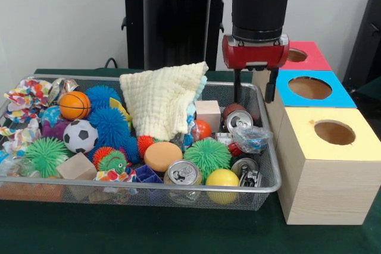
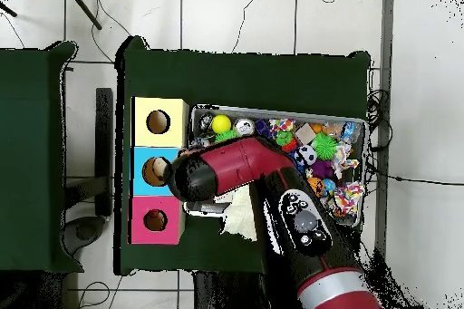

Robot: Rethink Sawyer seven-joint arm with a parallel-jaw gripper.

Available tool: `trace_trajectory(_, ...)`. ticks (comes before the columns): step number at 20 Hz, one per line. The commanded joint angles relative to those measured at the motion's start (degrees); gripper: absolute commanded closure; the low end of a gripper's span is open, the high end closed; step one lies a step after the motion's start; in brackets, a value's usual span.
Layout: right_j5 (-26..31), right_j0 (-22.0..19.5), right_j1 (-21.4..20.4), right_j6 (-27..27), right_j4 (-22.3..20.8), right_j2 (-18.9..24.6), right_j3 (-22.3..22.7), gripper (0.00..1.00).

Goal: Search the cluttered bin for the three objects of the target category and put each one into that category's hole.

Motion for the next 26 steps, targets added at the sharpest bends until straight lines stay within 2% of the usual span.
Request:
trace_trajectory(1, 7.48, -1.47, 7.23, -6.7, 0.01, 1.73, -13.54, 0.0)
trace_trajectory(7, 6.87, -2.95, 9.9, -10.56, -2.16, 2.36, -17.36, 0.0)
trace_trajectory(11, 5.88, -2.7, 10.8, -12.88, -5.23, 1.67, -19.3, 0.0)
trace_trajectory(21, -0.71, -1.5, 14.11, -8.93, -11.22, -0.63, -18.59, 0.0)
trace_trajectory(26, -1.5, -2.99, 16.82, -9.03, -12.61, 0.19, -18.83, 0.0)
